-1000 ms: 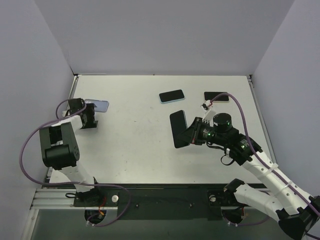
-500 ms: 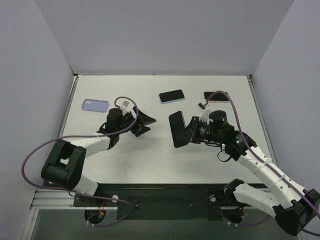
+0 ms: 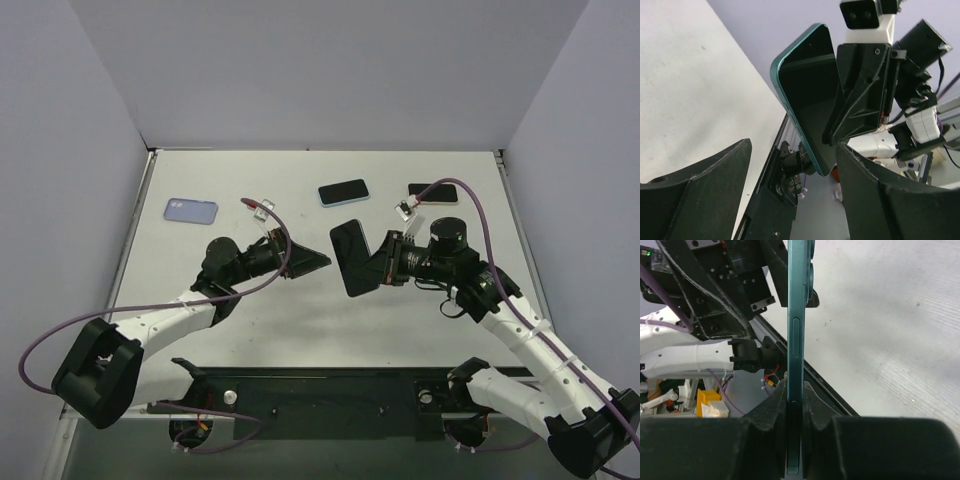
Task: Take the phone out of the phone case
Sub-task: Place the phone at the center of the board.
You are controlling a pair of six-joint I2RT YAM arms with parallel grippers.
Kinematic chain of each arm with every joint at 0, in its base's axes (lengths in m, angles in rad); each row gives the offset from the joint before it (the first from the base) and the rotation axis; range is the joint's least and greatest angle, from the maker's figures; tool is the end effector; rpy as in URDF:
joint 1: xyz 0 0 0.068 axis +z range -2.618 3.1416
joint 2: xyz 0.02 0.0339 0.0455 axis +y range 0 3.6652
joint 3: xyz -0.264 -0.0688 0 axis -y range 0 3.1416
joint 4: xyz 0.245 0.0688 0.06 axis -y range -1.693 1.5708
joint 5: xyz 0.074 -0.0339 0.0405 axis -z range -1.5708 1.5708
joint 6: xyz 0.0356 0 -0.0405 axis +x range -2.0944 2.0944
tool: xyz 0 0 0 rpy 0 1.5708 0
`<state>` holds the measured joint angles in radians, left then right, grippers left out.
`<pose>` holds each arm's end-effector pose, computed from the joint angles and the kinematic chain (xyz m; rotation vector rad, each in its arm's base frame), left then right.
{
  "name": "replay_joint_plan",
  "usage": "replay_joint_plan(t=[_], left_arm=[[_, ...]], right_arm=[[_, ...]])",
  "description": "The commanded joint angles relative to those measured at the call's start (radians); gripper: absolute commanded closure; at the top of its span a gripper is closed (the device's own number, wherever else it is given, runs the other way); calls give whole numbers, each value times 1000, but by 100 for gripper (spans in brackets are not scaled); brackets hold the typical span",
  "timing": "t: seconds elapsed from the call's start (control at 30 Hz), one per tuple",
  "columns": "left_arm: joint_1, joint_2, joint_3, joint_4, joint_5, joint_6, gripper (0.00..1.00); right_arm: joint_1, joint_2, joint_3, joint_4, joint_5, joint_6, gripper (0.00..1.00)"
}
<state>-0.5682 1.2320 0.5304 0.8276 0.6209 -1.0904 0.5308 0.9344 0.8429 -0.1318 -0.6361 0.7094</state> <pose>0.2082 -0.1575 0.2631 0.1538 1.7426 -1.7317 0.1727 0.1259 0.3405 -0.3335 1.9694 1.4138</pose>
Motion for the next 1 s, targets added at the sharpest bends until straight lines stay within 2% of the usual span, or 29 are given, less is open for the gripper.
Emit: replay_joint_plan(t=[0.0,0.1,0.27,0.3,0.43,0.53,0.67,0.7,0.73,0.77,0.8,0.87,0.9,0.93,0.97], left_arm=[[-32,4,-1,212,53,-40,25],[-35,21,-9,287,45,-100,30],[-45,82,-23,523,11,-268,35],[-47,86,-21,542,7,-282,39],[-50,104,0,539,3,-319,50],[-48,93,13,507,-6,-306,67],[-44,55,28,357,-47,-214,87],[-39,40,34,284,-56,-185,90],[-35,34,37,259,-87,-178,97],[-16,21,39,217,-122,-172,100],[-6,15,39,188,-139,-171,100],[46,-5,37,121,-193,-186,100],[89,-18,19,99,-241,-201,100],[109,-31,7,84,-288,-239,100],[151,-60,-25,40,-385,-255,100]], right_arm=[[6,-31,10,154,-117,13,100],[15,-16,2,185,-132,22,100],[34,-5,-18,273,-169,54,100],[35,-3,-22,288,-178,61,100],[47,18,-22,322,-195,71,100],[52,29,-22,322,-191,68,100],[48,35,-12,296,-148,65,100],[46,38,-5,284,-133,56,97],[44,41,5,249,-99,50,79],[38,46,11,194,-70,35,65],[32,46,22,166,-4,27,46],[-1,44,34,68,103,16,27],[-35,43,45,-42,152,9,21],[-60,38,54,-92,268,7,20],[-110,23,56,-168,318,9,18]])
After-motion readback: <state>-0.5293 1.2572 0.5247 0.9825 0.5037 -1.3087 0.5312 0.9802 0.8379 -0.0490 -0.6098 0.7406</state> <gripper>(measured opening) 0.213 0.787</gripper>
